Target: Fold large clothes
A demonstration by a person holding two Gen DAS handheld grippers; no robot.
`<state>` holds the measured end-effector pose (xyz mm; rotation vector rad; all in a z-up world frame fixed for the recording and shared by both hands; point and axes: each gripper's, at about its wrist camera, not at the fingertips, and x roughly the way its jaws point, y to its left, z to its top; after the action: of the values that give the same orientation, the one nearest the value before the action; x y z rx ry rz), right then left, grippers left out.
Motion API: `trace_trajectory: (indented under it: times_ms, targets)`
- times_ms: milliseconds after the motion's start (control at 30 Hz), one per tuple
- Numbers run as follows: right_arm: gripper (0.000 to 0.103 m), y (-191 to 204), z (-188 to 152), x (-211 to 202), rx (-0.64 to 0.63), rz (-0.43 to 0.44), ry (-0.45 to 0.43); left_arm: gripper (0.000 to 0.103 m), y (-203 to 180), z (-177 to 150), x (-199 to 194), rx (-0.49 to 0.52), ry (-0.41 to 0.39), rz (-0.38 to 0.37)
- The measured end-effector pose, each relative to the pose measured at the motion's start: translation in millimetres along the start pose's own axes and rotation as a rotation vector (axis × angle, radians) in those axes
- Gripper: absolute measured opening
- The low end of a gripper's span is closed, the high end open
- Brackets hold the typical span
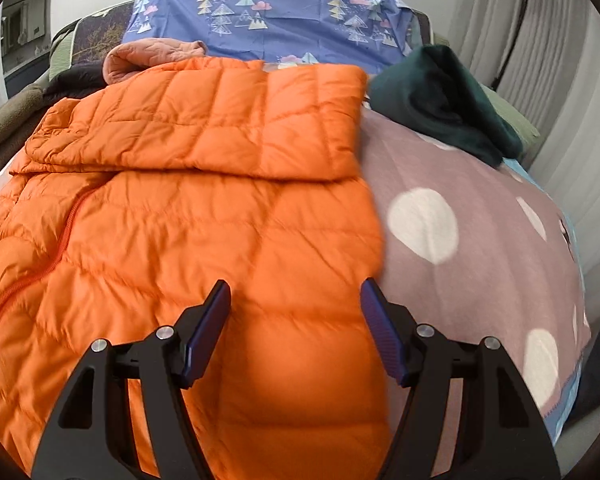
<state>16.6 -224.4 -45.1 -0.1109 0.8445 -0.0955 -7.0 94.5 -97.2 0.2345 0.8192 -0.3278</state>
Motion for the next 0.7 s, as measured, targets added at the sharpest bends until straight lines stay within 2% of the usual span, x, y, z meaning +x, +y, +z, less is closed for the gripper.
trace_trajectory:
  times_ms: [167,267,367,500,700]
  targets:
    - [0.068,-21,-13,-5,0.068,0.019,0.013,0.077,8,-14,-6,-0.029,0.016,-0.007]
    - [0.068,-26,-21,-10,0.089,0.048,0.016,0.077,17,-21,-10,-0.091,0.026,-0.046]
    - [0.068,-30,-30,-18,0.099,0.075,0.017,0.077,23,-30,-18,-0.134,0.016,-0.116]
    - [0.068,-38,-43,-28,0.118,0.109,0.023,0.079,17,-42,-27,-0.113,0.004,-0.188]
    - [0.068,-59,-65,-43,0.222,0.211,0.038,0.079,4,-57,-38,-0.087,0.011,-0.224]
